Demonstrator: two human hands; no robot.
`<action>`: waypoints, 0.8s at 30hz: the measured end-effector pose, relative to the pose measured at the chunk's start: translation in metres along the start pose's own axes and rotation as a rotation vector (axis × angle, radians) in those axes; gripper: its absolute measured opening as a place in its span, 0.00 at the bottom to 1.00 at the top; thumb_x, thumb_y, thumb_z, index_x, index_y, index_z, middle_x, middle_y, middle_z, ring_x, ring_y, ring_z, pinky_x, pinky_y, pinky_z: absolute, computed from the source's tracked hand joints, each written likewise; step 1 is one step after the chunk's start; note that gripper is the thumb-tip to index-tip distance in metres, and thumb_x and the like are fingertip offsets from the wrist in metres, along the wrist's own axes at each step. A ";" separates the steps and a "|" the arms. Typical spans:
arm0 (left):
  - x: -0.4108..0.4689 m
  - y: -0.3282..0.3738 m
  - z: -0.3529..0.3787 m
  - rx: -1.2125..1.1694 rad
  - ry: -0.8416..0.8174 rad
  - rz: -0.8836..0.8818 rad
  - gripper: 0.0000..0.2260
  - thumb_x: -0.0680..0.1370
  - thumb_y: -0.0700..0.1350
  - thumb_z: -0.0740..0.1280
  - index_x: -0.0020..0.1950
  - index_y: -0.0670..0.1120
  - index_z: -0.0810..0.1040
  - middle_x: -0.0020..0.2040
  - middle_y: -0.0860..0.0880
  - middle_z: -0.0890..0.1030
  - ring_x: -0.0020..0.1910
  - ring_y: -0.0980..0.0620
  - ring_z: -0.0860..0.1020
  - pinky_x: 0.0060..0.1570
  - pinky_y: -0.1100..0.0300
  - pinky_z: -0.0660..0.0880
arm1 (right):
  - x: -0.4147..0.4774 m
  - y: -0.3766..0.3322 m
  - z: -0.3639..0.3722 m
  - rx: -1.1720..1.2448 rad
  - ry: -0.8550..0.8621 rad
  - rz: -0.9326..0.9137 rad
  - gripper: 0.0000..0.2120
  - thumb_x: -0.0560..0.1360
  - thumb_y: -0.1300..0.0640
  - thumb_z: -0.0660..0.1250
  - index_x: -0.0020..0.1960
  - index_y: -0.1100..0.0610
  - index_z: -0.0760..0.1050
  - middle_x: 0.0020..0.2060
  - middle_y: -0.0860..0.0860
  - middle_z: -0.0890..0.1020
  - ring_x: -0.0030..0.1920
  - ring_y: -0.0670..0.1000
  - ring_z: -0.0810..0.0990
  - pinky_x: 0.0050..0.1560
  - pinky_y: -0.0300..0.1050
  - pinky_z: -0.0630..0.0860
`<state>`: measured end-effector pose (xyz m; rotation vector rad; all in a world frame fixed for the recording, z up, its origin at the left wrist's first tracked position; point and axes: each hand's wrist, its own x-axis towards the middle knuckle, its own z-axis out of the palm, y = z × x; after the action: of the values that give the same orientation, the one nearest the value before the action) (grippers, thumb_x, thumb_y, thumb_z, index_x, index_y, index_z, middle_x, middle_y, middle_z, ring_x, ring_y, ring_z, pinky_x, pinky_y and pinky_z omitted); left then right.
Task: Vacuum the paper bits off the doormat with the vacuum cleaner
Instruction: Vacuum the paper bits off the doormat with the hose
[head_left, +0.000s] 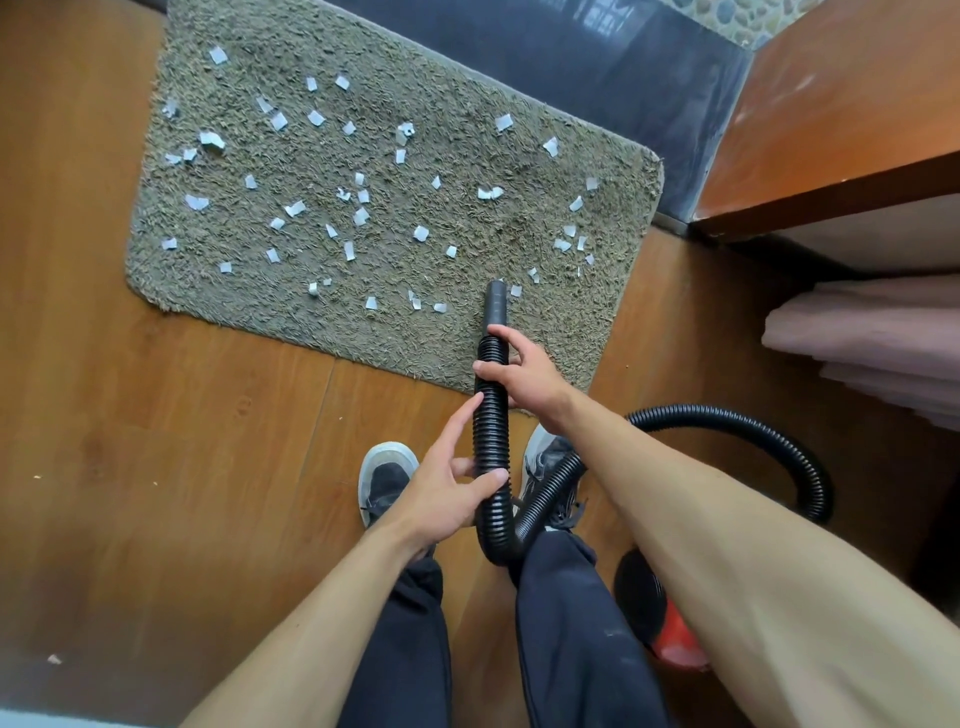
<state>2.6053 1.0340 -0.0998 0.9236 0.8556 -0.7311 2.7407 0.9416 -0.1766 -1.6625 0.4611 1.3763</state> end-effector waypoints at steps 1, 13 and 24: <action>0.000 0.000 0.001 0.001 0.001 -0.003 0.35 0.80 0.36 0.67 0.75 0.68 0.58 0.43 0.48 0.83 0.36 0.58 0.81 0.32 0.65 0.76 | -0.001 0.002 -0.001 0.000 0.007 -0.004 0.28 0.75 0.63 0.69 0.72 0.47 0.65 0.56 0.59 0.78 0.48 0.54 0.82 0.44 0.48 0.82; 0.011 0.006 0.015 0.042 -0.028 -0.010 0.36 0.80 0.36 0.67 0.76 0.67 0.57 0.37 0.55 0.83 0.36 0.58 0.82 0.33 0.64 0.76 | -0.003 0.010 -0.019 0.054 0.075 -0.013 0.29 0.76 0.62 0.69 0.73 0.48 0.65 0.57 0.58 0.78 0.52 0.55 0.80 0.43 0.46 0.78; -0.002 0.005 0.012 -0.026 0.038 0.008 0.35 0.80 0.33 0.65 0.76 0.66 0.58 0.44 0.42 0.79 0.27 0.59 0.77 0.25 0.68 0.71 | 0.000 -0.001 0.000 -0.004 -0.036 -0.033 0.29 0.75 0.64 0.69 0.73 0.49 0.65 0.56 0.58 0.77 0.50 0.53 0.79 0.42 0.42 0.78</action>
<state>2.6122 1.0264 -0.0919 0.9197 0.8930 -0.6962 2.7416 0.9418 -0.1763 -1.6391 0.4086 1.3812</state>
